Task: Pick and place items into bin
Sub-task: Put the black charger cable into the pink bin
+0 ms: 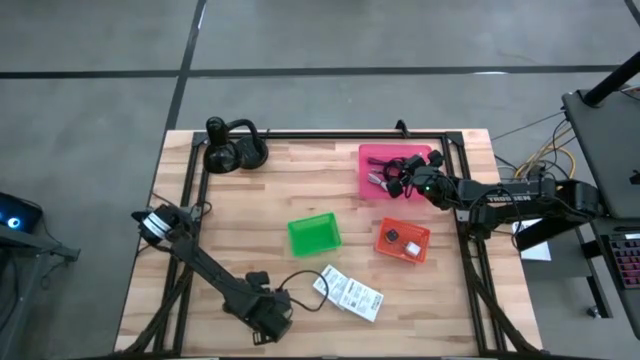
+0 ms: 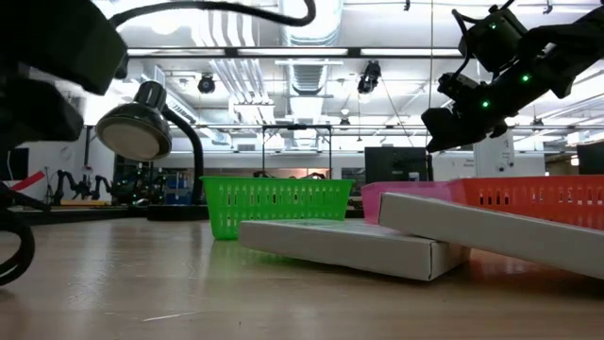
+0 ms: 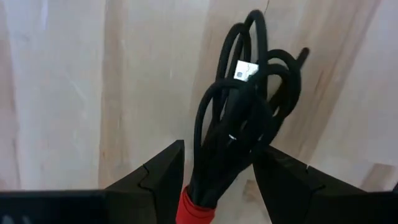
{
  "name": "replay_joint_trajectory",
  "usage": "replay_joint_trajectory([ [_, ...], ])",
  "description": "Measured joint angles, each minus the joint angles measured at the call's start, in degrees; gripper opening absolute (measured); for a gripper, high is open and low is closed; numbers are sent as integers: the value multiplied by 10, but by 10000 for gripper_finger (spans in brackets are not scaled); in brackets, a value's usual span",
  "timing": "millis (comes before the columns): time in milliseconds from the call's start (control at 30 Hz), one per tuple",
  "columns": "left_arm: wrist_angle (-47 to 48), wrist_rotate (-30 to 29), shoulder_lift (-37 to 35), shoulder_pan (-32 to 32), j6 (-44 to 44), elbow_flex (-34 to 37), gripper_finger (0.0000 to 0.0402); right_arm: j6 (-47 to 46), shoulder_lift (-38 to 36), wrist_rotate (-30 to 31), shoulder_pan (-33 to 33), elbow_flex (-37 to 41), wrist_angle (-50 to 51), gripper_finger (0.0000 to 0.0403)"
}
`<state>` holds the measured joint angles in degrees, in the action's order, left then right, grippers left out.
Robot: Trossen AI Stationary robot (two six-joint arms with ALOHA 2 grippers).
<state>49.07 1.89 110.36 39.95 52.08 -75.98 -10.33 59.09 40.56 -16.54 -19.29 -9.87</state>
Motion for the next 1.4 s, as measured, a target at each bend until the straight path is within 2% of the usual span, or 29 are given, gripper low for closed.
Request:
replay_joint_trajectory([
  [300, 1, 5, 15, 0, -52, 3, 166, 0, 0, 0, 0, 0, 0, 76],
  [400, 2, 5, 14, -1, -66, 5, 143, 0, 0, 0, 0, 0, 0, 77],
  [700, 6, 3, 12, -3, -124, 6, 23, 0, 0, 0, 0, 0, 0, 69],
  [967, 15, -28, -21, -10, -121, 7, 20, -1, 0, 0, 0, 0, 0, 75],
  [1200, 8, -121, -111, -2, -120, 0, 20, 1, 0, 0, 0, 3, 1, 68],
  [1400, -22, -328, -191, 40, -177, 12, 20, 3, 0, 0, 0, 8, 2, 74],
])
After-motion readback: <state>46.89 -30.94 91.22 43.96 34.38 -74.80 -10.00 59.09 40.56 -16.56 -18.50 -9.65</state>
